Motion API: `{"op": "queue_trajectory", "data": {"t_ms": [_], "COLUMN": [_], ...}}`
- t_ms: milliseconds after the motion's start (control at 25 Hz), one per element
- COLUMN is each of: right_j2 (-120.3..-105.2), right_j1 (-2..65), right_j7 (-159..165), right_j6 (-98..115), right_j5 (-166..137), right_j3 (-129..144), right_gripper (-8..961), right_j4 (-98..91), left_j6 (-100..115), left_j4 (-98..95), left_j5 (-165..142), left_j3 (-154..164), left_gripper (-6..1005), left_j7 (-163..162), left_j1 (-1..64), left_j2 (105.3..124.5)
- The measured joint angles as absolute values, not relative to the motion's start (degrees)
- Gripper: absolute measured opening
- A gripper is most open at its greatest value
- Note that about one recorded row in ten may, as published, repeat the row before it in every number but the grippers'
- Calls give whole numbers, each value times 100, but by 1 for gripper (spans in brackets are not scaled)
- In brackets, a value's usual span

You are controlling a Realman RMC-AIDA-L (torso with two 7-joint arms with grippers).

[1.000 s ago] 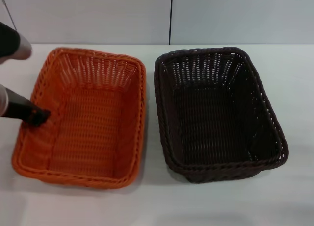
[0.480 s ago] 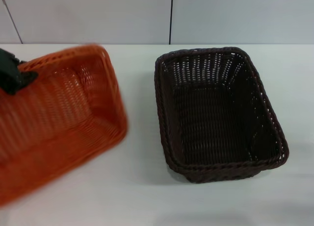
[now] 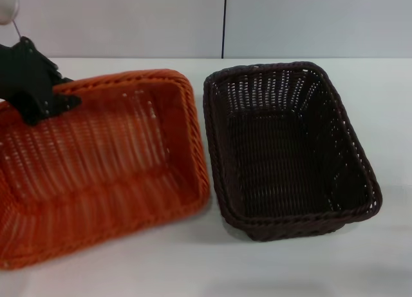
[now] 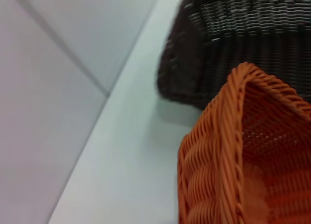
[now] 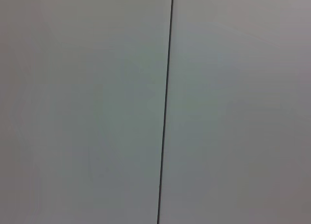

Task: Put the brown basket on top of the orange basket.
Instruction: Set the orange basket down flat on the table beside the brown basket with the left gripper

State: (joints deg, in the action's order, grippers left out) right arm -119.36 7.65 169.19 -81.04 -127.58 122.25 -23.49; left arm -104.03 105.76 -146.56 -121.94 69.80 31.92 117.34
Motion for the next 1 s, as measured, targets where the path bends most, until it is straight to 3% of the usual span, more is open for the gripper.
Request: {"op": "queue_trajectory", "data": {"t_ms": [480,1000], "right_j2": [-11937,-11926], "right_j1": [770,809], "right_j7": [16919,16919], "right_j6": [-8054,-8041], "right_j5": [-12751,-12743], "right_j3": [12225,12225], "right_gripper": [717,716], "right_j4": [-2343,-2308], "left_j6": [-10467,-8979], "left_j4": [10032,7196], "left_j5": [-14520,-15281], "left_j3": [-12220,-12153], "left_gripper": [181,213], "left_j7": [7500,7933], "left_j1": [3587,4438], "left_j2": [11727,11713]}}
